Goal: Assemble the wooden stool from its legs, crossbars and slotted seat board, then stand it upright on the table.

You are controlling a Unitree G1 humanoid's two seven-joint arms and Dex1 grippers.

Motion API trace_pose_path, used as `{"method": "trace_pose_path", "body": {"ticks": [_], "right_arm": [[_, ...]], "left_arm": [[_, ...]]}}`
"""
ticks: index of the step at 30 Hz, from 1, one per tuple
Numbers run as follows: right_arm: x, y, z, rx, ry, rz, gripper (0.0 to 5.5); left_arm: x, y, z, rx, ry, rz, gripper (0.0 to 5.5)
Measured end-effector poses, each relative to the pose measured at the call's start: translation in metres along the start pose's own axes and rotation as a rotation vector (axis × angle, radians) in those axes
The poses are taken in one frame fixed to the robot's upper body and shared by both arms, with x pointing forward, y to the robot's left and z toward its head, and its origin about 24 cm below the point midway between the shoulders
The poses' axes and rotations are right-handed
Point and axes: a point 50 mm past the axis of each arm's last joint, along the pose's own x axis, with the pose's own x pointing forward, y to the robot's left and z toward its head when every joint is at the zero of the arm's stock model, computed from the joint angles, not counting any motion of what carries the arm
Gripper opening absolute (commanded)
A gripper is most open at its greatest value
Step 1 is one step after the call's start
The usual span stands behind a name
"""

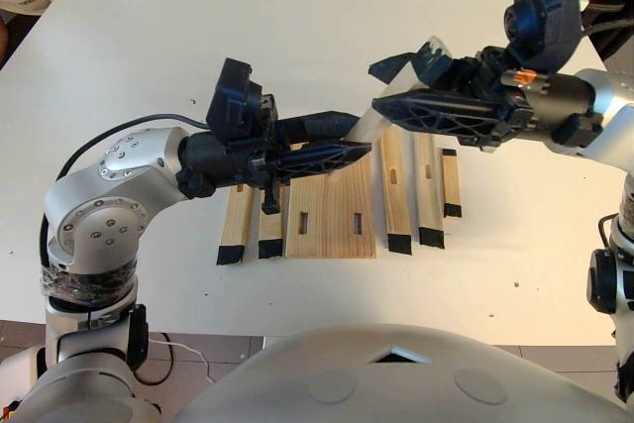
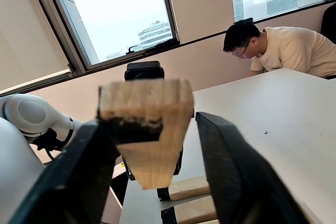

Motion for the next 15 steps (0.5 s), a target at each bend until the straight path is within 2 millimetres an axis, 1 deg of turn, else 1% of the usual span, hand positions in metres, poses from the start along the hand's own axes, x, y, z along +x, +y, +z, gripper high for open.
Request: {"method": "trace_pose_path", "body": {"ticks": [1,3,5,10,14,15], "right_arm": [[-0.0004,0.0000,0.0001,-0.001,0.003,-0.002,2.00],[-0.0009,0.0006,0.0002,-0.004,0.008,0.000,1.60],[-0.0022,0.0009,-0.0012,-0.004,0.017,0.003,1.32],[-0.0066,0.0010,-0.0052,-0.004,0.027,0.017,1.32],[-0.0068,0.0008,-0.0045,-0.024,0.022,0.019,1.32],[-0.0068,0.0005,-0.0041,-0.029,0.019,0.016,1.32]], "left_arm": [[-0.0011,-0.0001,-0.0012,-0.004,0.007,0.003,1.30],[-0.0027,0.0000,-0.0028,-0.004,0.019,0.010,1.30],[-0.0034,0.0001,-0.0024,-0.004,0.021,0.012,1.30],[-0.0033,0.0005,-0.0027,-0.041,0.026,-0.003,1.30],[-0.0026,0.0014,-0.0015,-0.049,0.028,-0.007,1.30],[-0.0023,0.0018,-0.0011,-0.051,0.030,-0.007,1.67]]}}
